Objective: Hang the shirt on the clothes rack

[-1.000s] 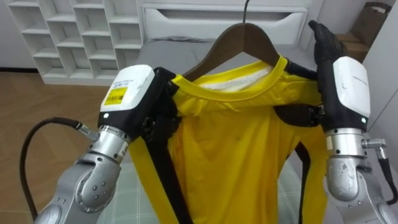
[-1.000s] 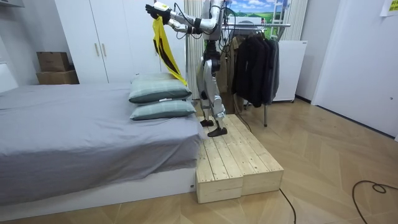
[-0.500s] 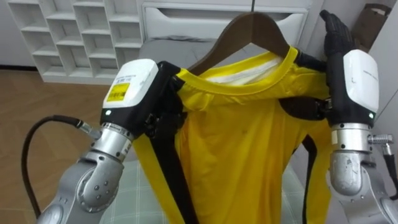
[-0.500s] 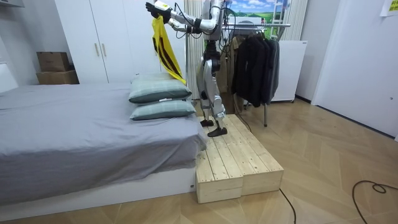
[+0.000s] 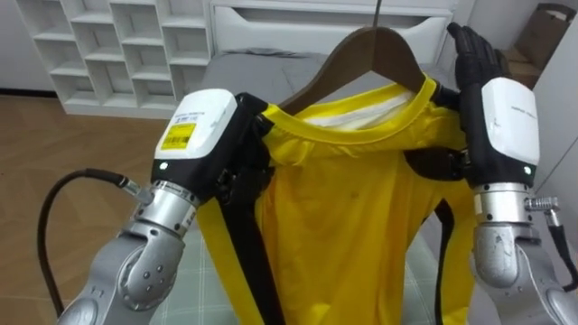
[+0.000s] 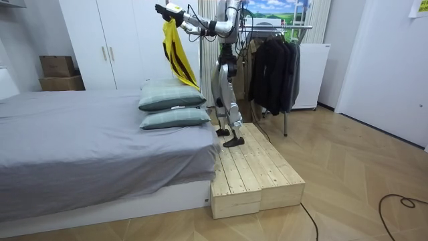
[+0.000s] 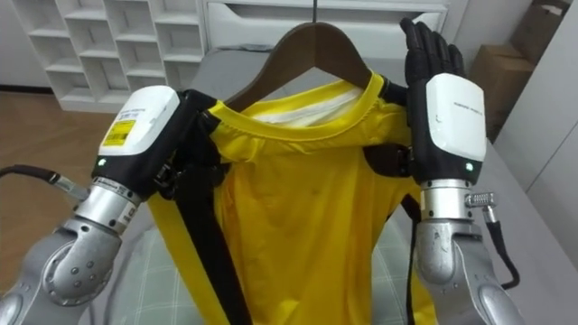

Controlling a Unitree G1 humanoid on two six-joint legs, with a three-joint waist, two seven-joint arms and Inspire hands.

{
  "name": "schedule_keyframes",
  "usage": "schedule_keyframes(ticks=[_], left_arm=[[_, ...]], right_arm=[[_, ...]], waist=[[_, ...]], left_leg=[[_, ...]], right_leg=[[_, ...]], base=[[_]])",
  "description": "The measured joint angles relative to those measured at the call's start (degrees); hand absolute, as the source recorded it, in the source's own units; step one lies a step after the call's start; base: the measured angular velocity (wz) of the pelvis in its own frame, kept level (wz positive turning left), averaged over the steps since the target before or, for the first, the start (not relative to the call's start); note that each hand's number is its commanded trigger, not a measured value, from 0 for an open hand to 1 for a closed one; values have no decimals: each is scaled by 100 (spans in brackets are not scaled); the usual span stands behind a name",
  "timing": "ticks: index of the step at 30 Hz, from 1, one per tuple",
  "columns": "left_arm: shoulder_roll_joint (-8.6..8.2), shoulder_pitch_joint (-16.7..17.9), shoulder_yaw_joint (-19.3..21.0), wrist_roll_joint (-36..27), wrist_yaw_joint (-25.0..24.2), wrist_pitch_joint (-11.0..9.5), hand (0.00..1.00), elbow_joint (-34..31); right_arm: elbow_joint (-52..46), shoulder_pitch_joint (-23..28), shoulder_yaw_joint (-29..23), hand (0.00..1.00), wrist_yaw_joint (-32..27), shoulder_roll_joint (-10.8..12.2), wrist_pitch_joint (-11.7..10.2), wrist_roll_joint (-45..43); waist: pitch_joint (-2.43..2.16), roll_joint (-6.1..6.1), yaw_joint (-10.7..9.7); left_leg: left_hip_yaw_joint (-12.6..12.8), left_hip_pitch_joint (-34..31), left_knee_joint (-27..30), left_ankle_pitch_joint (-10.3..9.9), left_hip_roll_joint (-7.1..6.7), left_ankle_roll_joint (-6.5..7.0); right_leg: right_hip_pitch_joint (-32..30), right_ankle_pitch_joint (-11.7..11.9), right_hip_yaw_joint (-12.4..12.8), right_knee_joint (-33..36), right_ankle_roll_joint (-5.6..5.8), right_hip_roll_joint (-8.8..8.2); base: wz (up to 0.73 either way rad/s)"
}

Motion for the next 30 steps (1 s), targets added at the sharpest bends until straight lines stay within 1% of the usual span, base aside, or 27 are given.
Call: schedule_keyframes(ticks=[5,9,10,11,12,15,20,25,30], left_arm=[[18,1,0,0,-87,30,100,11],[2,3,-1,0,-98,42,100,11],[10,3,-1,-1,-113,52,100,11],[9,3,-1,-1,-123,58,100,10],[0,4,-5,-19,-166,83,100,10],[-2,4,-3,-21,-282,144,100,11],[11,36,7,-18,-354,211,100,11],[-6,82,79,-16,-439,269,100,10],[-10,144,92,-19,-439,279,100,9]], right_arm=[[-5,0,93,0,56,28,30,-215],[-4,0,99,0,85,28,32,-211],[-4,0,100,64,115,28,35,-211],[-4,0,100,85,133,28,36,-210],[-4,0,118,100,178,28,46,-178],[-4,0,196,100,280,29,115,-150],[5,0,263,100,434,30,150,-119],[72,2,260,100,547,34,330,-97],[96,5,305,100,553,35,360,-47]], waist=[[15,-25,23],[22,-52,126],[22,-52,136],[22,-52,141],[22,-53,154],[24,-57,161],[40,-81,170],[43,-85,162],[40,-80,162]], left_leg=[[38,7,0,0,0,0],[142,39,1,0,9,0],[152,47,-1,0,9,0],[156,50,-1,0,9,0],[156,62,-4,0,10,0],[156,81,-6,0,15,0],[157,91,-7,0,14,0],[157,92,-8,0,8,0],[156,88,-9,0,8,0]], right_leg=[[-22,-10,52,21,0,10],[-29,-7,130,25,-4,27],[-22,-6,133,26,-4,25],[-21,-6,134,26,-4,25],[-12,-6,136,27,-4,24],[6,-6,135,27,-4,23],[20,-6,131,27,-4,21],[32,-6,123,22,-4,20],[56,-6,113,15,-4,25]], base=[[-4],[-12],[-9],[0],[0],[0],[0],[0],[0]])
